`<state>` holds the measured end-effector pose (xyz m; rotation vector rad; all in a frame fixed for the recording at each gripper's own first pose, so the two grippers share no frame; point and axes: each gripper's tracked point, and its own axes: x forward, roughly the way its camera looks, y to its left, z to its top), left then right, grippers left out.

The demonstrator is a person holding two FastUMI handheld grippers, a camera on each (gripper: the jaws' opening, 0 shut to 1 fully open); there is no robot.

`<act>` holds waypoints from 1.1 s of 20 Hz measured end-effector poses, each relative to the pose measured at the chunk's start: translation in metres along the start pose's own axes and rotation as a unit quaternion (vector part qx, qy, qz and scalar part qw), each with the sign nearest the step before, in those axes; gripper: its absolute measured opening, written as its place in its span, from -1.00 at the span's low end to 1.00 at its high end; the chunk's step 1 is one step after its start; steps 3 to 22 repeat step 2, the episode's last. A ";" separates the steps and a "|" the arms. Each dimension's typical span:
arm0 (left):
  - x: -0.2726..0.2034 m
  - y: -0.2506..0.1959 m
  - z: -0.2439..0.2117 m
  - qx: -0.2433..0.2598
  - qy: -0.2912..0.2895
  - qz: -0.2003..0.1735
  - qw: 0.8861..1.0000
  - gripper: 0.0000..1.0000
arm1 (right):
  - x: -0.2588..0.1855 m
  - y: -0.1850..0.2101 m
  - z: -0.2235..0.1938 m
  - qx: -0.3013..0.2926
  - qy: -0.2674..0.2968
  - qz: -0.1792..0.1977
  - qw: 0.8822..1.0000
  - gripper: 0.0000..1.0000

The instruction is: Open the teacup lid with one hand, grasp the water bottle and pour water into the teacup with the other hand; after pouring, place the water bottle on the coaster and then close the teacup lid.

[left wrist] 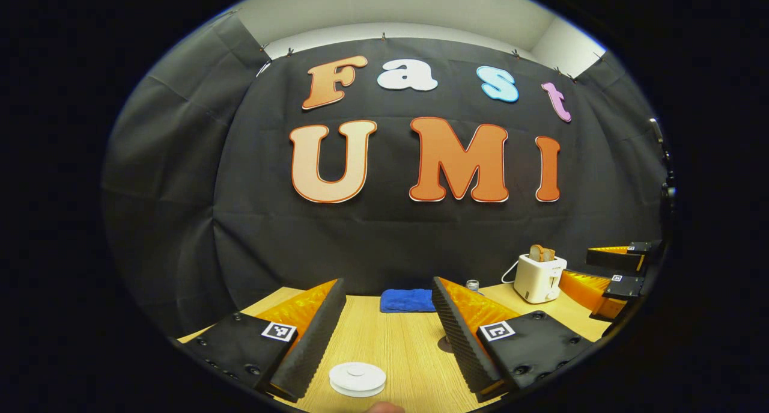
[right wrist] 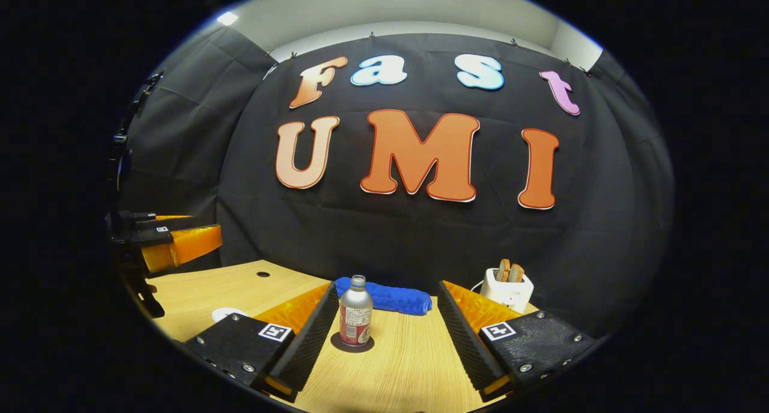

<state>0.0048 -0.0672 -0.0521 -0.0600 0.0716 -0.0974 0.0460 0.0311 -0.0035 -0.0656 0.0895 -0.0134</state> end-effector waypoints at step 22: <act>0.001 0.000 -0.002 -0.001 0.001 0.000 1.000 0.97 | -0.002 0.002 0.000 -0.003 0.002 0.003 1.000 0.97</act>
